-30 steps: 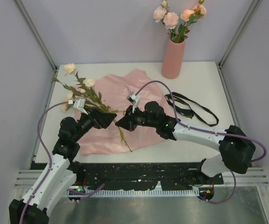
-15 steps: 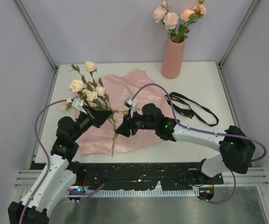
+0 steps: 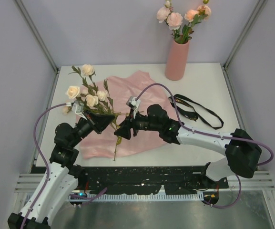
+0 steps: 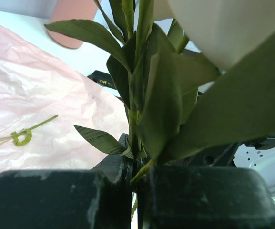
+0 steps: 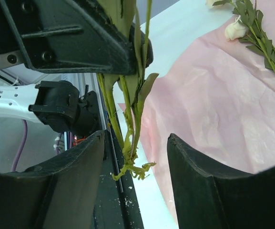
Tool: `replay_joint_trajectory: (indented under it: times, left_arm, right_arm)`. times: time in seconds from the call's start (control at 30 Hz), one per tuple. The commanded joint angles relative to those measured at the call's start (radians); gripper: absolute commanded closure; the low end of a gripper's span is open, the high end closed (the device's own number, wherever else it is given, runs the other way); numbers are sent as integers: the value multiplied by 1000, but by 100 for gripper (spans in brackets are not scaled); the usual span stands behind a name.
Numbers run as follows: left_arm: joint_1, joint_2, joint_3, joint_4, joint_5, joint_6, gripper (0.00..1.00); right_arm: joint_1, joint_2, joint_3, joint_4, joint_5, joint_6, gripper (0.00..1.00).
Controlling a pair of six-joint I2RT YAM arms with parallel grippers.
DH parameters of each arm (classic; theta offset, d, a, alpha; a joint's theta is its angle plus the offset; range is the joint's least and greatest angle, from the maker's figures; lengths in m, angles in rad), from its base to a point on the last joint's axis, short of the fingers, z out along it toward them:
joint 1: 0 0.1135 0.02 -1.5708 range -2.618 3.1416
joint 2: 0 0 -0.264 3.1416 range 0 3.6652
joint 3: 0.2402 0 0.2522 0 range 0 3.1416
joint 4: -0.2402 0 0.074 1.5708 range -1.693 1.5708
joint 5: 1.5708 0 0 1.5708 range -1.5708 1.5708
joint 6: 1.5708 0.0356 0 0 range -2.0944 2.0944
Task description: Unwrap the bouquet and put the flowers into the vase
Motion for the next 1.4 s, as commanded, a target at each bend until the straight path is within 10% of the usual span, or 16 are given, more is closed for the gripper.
replay_joint_trajectory:
  times: [0.0, 0.2, 0.4, 0.47, 0.57, 0.67, 1.37]
  left_arm:
    - [-2, -11, 17, 36, 20, -11, 100]
    - [-2, -8, 2, 48, 18, -12, 100]
    - [-2, -5, 0, 27, 11, -18, 99]
    - [-2, -18, 15, -13, 6, -15, 80]
    - [-3, -52, 49, -135, -43, 6, 25]
    - [-2, -92, 94, -280, -72, 52, 14]
    - [-6, -129, 321, -768, -141, 408, 0]
  right_arm:
    - [4, 30, 54, 118, -14, 18, 39]
    - [7, 65, 100, 119, -3, 35, 38]
    - [7, 79, 126, 124, 6, 29, 86]
    - [7, 64, 119, 141, 27, 26, 94]
    - [3, 30, 116, 138, 86, 14, 94]
    - [-20, 4, 125, 130, 115, 7, 95]
    - [-505, -87, 631, -292, 261, -492, 95]
